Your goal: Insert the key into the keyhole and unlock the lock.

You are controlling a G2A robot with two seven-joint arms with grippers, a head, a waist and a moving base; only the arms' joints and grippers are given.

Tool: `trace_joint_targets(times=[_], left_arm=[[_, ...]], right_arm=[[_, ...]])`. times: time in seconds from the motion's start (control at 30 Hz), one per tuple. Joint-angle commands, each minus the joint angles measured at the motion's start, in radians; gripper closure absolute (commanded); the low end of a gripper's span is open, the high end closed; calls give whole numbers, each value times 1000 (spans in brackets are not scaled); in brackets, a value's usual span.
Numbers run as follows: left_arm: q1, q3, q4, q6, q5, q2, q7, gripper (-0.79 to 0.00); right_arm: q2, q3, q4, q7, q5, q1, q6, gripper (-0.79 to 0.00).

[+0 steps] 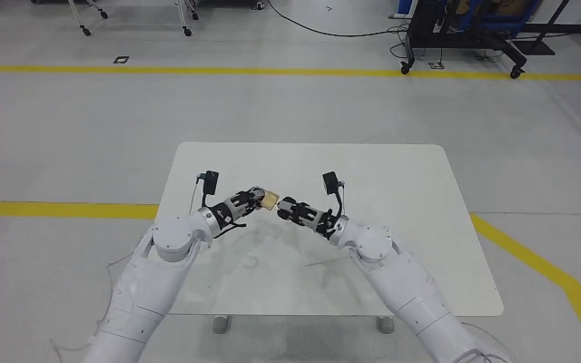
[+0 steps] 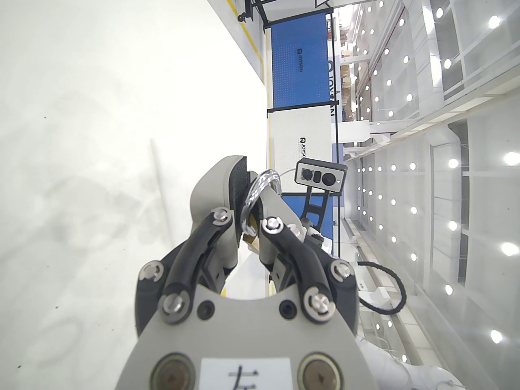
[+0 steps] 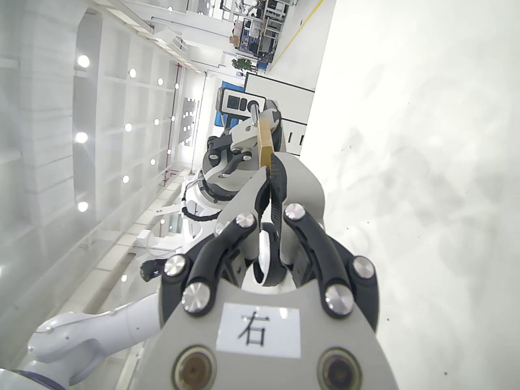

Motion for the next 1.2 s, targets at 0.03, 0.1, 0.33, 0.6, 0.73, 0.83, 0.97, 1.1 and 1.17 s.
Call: trace_joint_targets(times=[0.03,0.1,0.33,0.6,0.73,0.83,0.97,1.1,1.17], left_arm=[[-3,-1,5,5,-17,-1,-10,0],[-5,-1,8,7,-19,-1,-13,0],[-5,-2,10,-1,-19,-1,-8,0],[4,-16,10,-8,-32,0,7,0],[13,-7,-9,-14,1,0,13,0],[21,22,-46,-16,57,-2,31,0],[20,80,-106,3,185,-4,46,0],[-11,175,-135,63,332,-13,29,0],[-36,230,-131,99,407,-22,27,0]], right_arm=[[2,-2,-8,-35,-59,-6,-37,0],[3,-3,-11,-55,-86,-11,-55,0],[4,12,-4,-48,-46,-9,-40,-785],[26,131,-46,28,110,-32,-58,-785],[33,179,-65,66,202,-46,-56,-785],[33,179,-65,66,202,-46,-56,-785],[33,179,-65,66,202,-46,-56,-785],[33,179,-65,66,202,-46,-56,-785],[33,179,-65,66,202,-46,-56,-785]])
